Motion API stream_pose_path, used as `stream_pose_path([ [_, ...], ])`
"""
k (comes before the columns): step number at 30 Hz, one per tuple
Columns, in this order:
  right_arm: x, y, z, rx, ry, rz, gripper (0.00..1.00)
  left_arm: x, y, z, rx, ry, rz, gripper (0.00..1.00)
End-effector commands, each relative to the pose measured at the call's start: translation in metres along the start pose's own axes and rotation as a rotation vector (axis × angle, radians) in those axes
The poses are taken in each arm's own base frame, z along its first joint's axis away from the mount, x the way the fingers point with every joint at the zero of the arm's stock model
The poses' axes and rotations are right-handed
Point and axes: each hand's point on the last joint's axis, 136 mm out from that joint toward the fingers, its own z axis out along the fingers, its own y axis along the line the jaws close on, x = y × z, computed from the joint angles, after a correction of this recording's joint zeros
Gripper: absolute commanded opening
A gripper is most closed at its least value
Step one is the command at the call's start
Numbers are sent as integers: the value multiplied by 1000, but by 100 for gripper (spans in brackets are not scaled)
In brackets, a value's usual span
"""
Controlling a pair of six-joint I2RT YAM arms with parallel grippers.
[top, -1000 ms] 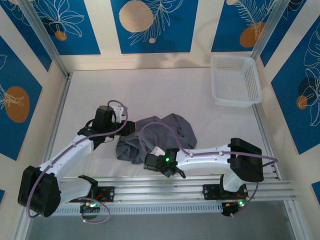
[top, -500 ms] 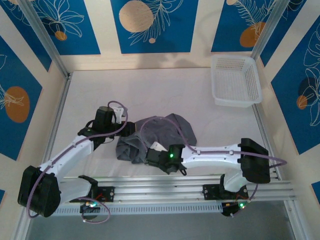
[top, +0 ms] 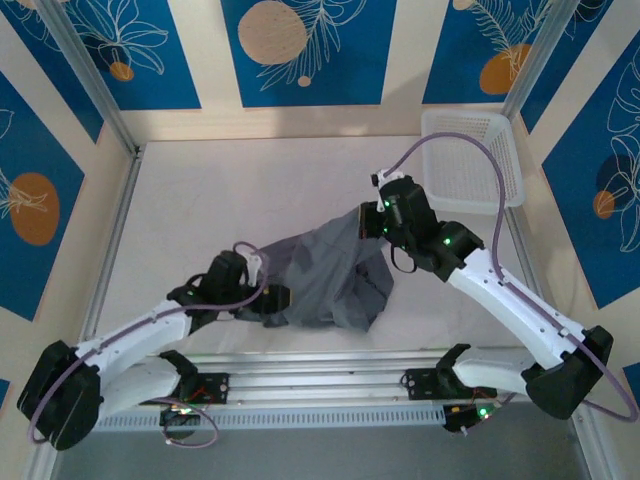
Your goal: Fold the inside-out t-shirt
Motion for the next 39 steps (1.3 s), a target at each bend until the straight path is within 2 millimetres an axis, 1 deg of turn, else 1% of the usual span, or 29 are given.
stream_pose_path([
  [1,3,23,4,-106,41,25,0,-2,8,19,-49,-9,-10,86],
  [2,4,23,4,-108,45,24,0,-1,12,25,-81,15,-7,86],
  [3,5,23,2,-110,49,24,0,-1,12,32,-94,34,6,81],
  [5,6,21,-1,-107,50,27,0,-3,2,44,-56,42,24,67],
  [6,6,20,-3,-104,48,31,0,-5,-5,49,-19,40,31,48],
  [7,5,17,-5,-97,40,37,0,-8,-10,51,1,44,33,11],
  [8,2,15,-8,-86,29,45,0,-14,-12,50,-3,32,35,0],
  [9,-3,11,-14,-76,9,51,0,-23,-15,45,-5,5,42,0],
  [10,-10,8,-21,-68,-14,61,0,-37,-21,32,-1,-34,54,0],
  [11,-18,6,-29,-62,-38,73,0,-53,-24,16,-11,-75,62,0],
  [12,-27,4,-39,-64,-69,86,0,-76,-28,-9,-29,-130,79,0],
  [14,-46,6,-62,-94,-131,101,0,-123,-43,-72,-56,-275,131,0],
  [16,-65,18,-90,-172,-196,97,0,-167,-65,-141,-86,-425,207,0],
  [18,-81,35,-119,-274,-251,90,0,-195,-88,-193,-119,-515,283,0],
  [19,-88,44,-136,-332,-281,82,0,-207,-100,-214,-129,-552,322,0],
  [21,-99,54,-162,-403,-342,81,0,-228,-119,-245,-146,-617,375,0],
  [22,-103,54,-174,-417,-371,91,0,-240,-126,-259,-160,-653,397,0],
  [24,-109,49,-187,-409,-407,114,0,-264,-136,-275,-183,-702,415,0],
  [25,-110,42,-190,-376,-420,132,0,-277,-141,-279,-186,-716,426,0],
  [27,-109,20,-186,-255,-428,165,0,-302,-148,-280,-198,-735,441,0],
  [29,-105,-6,-176,-110,-425,196,0,-331,-148,-274,-231,-764,451,0],
  [30,-101,-18,-168,-44,-413,214,0,-349,-146,-270,-247,-783,454,0],
  [32,-91,-33,-149,34,-351,245,0,-385,-134,-245,-279,-766,444,0],
  [33,-82,-41,-133,65,-297,269,0,-402,-128,-228,-282,-746,438,0],
  [34,-72,-47,-114,84,-232,307,0,-419,-121,-206,-283,-723,433,0],
  [36,-48,-56,-76,82,-102,403,0,-445,-108,-169,-287,-694,439,0],
  [37,-36,-59,-58,68,-37,455,0,-453,-103,-154,-289,-680,439,11],
  [38,-27,-60,-46,55,9,484,0,-457,-101,-146,-282,-664,438,23],
  [39,-18,-65,-34,66,44,512,0,-457,-101,-140,-272,-647,441,32],
])
